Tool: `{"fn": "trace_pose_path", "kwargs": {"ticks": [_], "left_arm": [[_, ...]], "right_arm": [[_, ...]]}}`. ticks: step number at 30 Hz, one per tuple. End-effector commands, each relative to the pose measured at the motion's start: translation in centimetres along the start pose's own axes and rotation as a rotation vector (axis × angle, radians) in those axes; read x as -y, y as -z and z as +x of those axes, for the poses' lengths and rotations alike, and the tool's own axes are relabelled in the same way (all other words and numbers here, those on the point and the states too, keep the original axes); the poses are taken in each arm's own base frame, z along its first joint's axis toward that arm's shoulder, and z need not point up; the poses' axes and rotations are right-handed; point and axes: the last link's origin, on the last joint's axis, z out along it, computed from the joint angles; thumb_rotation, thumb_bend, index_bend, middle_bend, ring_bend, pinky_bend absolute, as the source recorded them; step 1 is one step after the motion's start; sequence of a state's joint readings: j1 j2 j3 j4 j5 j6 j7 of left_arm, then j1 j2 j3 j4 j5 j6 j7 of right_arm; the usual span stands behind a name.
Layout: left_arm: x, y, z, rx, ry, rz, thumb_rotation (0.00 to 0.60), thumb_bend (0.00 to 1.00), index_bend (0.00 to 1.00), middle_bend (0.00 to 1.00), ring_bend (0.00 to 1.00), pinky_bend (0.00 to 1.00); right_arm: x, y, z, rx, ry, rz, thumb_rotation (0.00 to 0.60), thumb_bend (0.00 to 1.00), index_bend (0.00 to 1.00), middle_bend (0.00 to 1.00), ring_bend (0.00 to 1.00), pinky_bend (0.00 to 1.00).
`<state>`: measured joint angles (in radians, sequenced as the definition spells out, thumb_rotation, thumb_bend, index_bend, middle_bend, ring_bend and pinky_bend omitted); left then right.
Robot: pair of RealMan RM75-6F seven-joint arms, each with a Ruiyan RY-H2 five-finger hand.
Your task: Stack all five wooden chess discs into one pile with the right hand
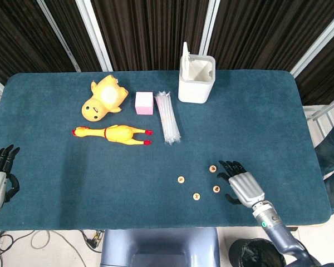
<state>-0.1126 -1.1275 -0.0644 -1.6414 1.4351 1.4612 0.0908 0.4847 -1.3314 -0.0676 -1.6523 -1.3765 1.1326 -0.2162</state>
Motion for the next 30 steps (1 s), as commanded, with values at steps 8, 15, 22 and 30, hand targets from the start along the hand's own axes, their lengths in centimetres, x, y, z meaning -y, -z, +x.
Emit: {"fn": "trace_pose_path", "kwargs": {"ticks": [8,15,22,30], "left_arm": [[0.1,-0.1,0.0,0.001,0.003,0.0,0.6,0.82,0.07,0.0,0.0,0.07],[0.1,-0.1,0.0,-0.001,0.002,0.002,0.6,0.82,0.07,0.0,0.0,0.07],[0.0,0.0,0.0,-0.004,-0.003,0.002,0.6,0.82,0.07,0.0,0.0,0.07],[0.1,0.0,0.1,-0.006,0.0,0.005,0.6,0.82,0.07,0.0,0.0,0.07]], "right_arm": [[1.2,-0.9,-1.6,-0.012,-0.001,0.028,0.6,0.38,0.35,0.0,0.0,0.09],[0.9,-1.9,-2.4,0.018,-0.008,0.011,0.6,0.38,0.38,0.0,0.0,0.09],[0.8,-2.1,-3.1,0.034,-0.018,0.011,0.6,0.38,0.39,0.0,0.0,0.09],[1.0,-2.6,-3.2,0.021,-0.024,0.02,0.6,0.38,0.42,0.0,0.0,0.09]]}}
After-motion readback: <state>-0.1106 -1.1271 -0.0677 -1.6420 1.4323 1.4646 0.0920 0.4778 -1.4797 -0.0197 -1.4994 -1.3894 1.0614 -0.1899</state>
